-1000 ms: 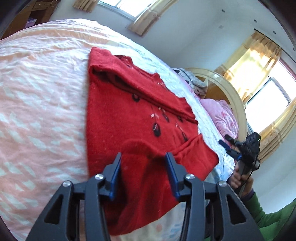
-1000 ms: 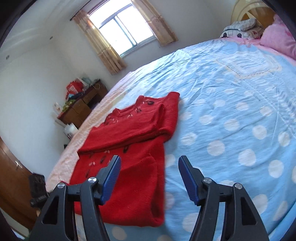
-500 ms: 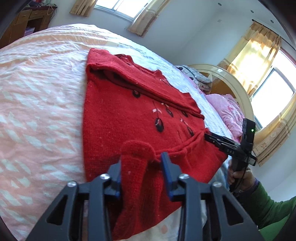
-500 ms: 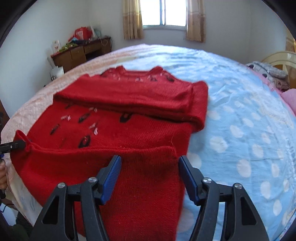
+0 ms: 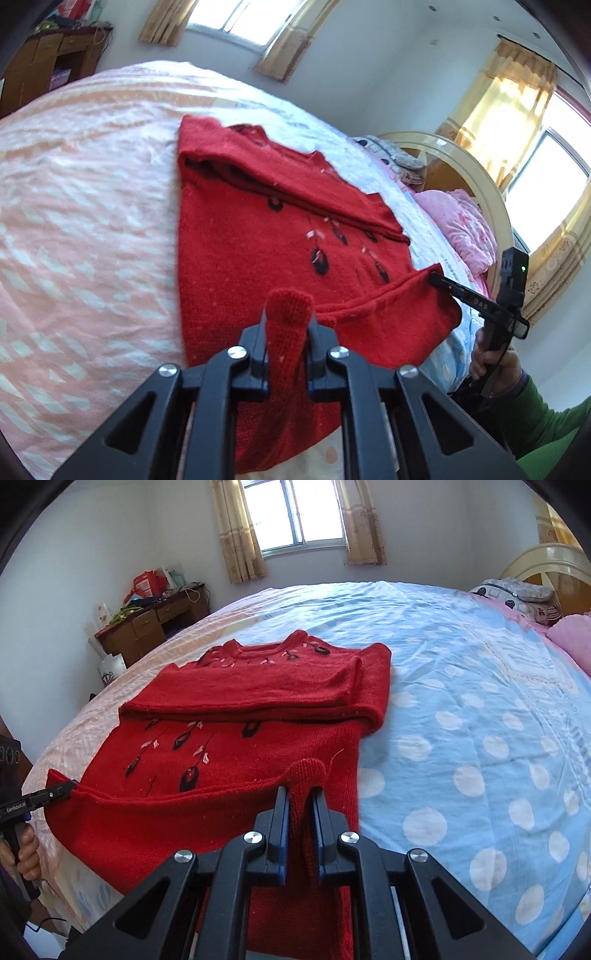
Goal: Fold small clothes
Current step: 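Grasp the hem edge again with both tools, then lift the hem with both tools and fold it toward the collar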
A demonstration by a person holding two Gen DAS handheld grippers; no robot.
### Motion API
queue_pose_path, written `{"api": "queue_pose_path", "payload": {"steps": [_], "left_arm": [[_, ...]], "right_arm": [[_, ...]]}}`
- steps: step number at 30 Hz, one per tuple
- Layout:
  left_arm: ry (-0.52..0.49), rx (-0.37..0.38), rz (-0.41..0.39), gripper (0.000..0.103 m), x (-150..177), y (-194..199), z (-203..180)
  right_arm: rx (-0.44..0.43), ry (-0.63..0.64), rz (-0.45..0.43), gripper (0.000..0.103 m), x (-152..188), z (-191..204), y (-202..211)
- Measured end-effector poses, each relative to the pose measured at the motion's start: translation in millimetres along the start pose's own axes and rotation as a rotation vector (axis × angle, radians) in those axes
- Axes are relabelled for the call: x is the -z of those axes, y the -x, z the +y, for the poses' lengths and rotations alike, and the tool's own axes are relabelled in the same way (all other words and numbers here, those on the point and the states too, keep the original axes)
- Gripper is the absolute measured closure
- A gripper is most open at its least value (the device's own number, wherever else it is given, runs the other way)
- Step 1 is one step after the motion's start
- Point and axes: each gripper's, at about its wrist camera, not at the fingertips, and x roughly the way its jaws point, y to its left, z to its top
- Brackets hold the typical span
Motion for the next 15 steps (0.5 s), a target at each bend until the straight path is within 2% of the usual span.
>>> {"api": "queue_pose_path", "payload": {"steps": [1, 2, 3, 5, 7, 8, 9, 10, 11, 12, 15], "left_arm": [[-0.004, -0.003, 0.011, 0.089, 1, -2, -1], [-0.009, -0.005, 0.02, 0.082, 3, -3, -2], [-0.007, 0.002, 0.036, 0.064, 4, -4, -3], [0.009, 0.024, 0.05, 0.041, 6, -5, -3], [-0.009, 0.024, 0.023, 0.04, 7, -2, -7], [-0.05, -0.024, 0.009, 0.046, 7, -2, -11], [-0.075, -0.049, 0.012, 0.062, 7, -3, -14], [-0.096, -0.06, 0.034, 0.074, 7, -6, -16], [-0.099, -0.059, 0.05, 0.092, 7, -9, -16], [-0.099, -0.062, 0.065, 0.093, 7, -11, -16], [-0.085, -0.069, 0.048, 0.094, 7, -7, -15]], "right_arm": [[0.003, 0.004, 0.016, 0.093, 2, 1, -3], [0.007, 0.007, 0.027, 0.093, 3, 2, -6], [0.011, 0.011, 0.035, 0.093, 5, 3, -8], [0.015, 0.01, 0.041, 0.093, 6, 3, -10], [0.012, 0.003, 0.039, 0.093, 5, 2, -10], [0.012, 0.003, 0.038, 0.093, 4, 2, -10], [0.013, 0.005, 0.037, 0.093, 3, 2, -10], [0.014, 0.007, 0.036, 0.093, 3, 3, -10], [0.015, 0.009, 0.036, 0.093, 2, 3, -10], [0.017, 0.011, 0.036, 0.093, 2, 3, -10], [0.021, 0.013, 0.033, 0.093, 2, 4, -8]]}}
